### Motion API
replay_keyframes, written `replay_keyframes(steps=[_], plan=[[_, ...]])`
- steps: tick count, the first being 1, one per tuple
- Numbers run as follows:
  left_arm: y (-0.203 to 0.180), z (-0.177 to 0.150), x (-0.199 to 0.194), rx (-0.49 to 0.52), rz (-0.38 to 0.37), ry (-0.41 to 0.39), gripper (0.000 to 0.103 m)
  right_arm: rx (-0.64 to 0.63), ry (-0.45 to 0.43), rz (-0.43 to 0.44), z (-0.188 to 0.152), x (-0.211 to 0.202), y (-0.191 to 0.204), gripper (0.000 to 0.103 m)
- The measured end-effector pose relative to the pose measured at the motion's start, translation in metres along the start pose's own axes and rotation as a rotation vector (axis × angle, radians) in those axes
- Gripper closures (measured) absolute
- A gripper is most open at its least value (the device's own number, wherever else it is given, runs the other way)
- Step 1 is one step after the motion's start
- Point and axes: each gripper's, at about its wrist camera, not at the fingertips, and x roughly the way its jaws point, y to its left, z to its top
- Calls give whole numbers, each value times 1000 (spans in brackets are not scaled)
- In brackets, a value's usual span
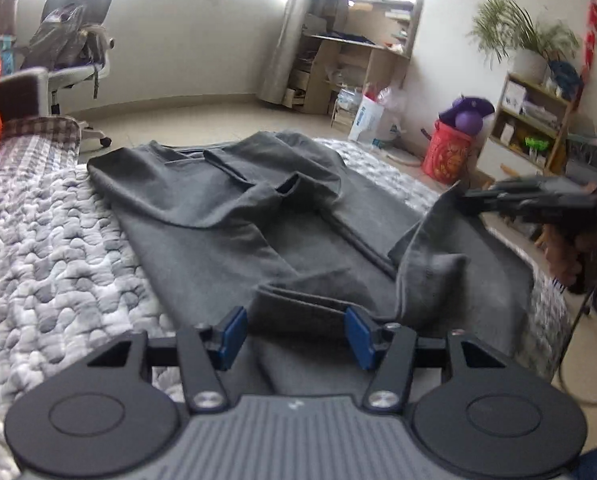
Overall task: Fold clothes
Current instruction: 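Lift the hem with both tools and fold it toward the collar, then carry the hem with both tools over the shirt toward the collar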
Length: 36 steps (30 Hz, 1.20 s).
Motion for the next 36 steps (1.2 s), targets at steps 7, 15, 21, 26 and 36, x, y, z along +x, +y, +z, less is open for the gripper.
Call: replay_keyframes(steps=[7,15,21,26,36], plan=[[21,0,5,-114,-79,-19,47,107,53,-31,-16,28,-22,94],[4,5,17,-5,-45,55,47,216,55,54,-18,17,-33,85],[-3,15,28,35,33,106,49,188,65,67,-18,17,-27,73],[-4,15,28,-14,100,93,72,124,74,29,-20,21,-17,83],[-10,24,-6,-122,144,-81,96,37,-34,-2,-1,13,-5,96]])
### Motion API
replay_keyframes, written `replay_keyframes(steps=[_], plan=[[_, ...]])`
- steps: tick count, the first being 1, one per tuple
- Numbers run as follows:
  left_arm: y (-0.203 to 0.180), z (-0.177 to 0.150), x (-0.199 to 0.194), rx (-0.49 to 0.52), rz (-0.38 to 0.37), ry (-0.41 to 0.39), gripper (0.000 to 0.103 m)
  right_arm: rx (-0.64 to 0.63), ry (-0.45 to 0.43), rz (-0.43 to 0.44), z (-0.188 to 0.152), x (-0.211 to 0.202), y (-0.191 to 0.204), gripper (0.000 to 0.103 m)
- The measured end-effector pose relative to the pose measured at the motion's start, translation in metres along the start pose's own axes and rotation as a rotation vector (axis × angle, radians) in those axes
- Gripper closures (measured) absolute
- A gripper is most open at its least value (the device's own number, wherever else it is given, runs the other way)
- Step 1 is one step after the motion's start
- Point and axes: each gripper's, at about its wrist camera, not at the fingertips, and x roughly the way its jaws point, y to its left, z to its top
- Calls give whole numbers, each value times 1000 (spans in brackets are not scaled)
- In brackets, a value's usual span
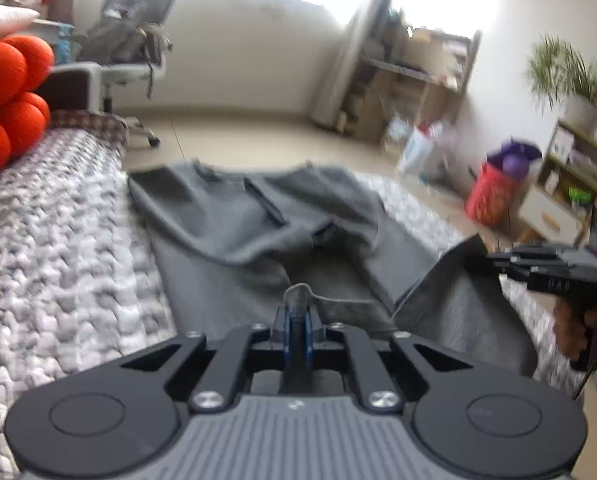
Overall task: Fold clothes
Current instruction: 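Carry the hem with both tools over the shirt toward the collar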
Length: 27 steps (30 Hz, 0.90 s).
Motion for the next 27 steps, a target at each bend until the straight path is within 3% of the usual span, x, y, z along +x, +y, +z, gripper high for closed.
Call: replay_keyframes(steps=[6,13,19,21,23,26,27], plan=[[14,18,-10,-67,-13,-119,96,-92,-59,-42,18,9,4,96],[35,34,-9,-155,-81,-193,96,-140,-150,25,42,15,8,96],[45,70,-26,-207,-183,-365,96,-138,-312,106,78,9,-8,96],[53,94,-6,-214,-151,-382,96,-90,-346,105,94,19,-24,96],[62,115,22,-227,-105,-373,96,-19,-319,84,104,48,-47,96],[85,127,89,-258,24,-266,96,87,-270,47,117,92,-80,96],[93,127,113,-264,80,-220,96,120,-215,13,115,111,-89,96]])
